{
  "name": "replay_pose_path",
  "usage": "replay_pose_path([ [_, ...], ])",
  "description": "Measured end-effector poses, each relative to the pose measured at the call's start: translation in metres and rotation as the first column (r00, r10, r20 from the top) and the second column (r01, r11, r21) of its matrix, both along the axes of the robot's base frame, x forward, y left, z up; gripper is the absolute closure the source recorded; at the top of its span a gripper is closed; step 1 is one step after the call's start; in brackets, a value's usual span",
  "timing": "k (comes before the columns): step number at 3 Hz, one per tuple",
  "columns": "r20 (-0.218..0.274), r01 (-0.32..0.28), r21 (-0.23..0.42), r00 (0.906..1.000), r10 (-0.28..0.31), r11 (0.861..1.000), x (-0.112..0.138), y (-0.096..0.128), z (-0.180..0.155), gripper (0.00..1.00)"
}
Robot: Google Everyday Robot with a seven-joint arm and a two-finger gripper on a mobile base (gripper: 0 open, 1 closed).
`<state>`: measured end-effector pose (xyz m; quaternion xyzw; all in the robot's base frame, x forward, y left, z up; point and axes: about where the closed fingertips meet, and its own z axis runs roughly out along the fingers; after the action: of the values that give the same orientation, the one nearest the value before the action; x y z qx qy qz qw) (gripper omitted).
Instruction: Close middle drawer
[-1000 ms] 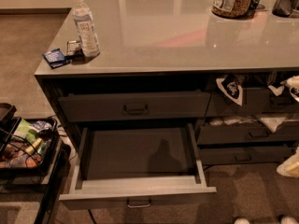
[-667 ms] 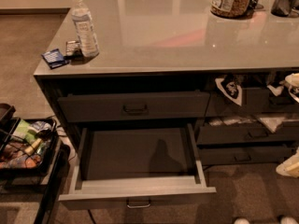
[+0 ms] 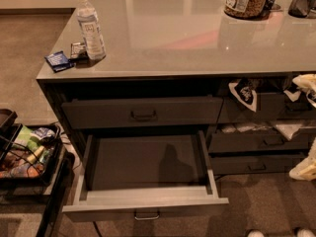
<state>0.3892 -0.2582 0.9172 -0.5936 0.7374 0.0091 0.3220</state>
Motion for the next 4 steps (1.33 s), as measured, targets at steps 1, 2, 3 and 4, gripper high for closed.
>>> replay_pose_path([
  [1,-0.087,-0.178,0.013,0.9802,0.178,0.984,0.01,0.017,-0.042,0.0],
  [2,-0.098,-0.301,0.111,0.9451,0.312,0.947,0.008,0.032,-0.1,0.0],
  [3,-0.099,-0.3,0.109,0.9453,0.311,0.948,0.008,0.033,-0.099,0.0],
  [4,-0.143,-0.338,0.115,0.9252,0.352,0.934,0.0,0.034,-0.118,0.0],
])
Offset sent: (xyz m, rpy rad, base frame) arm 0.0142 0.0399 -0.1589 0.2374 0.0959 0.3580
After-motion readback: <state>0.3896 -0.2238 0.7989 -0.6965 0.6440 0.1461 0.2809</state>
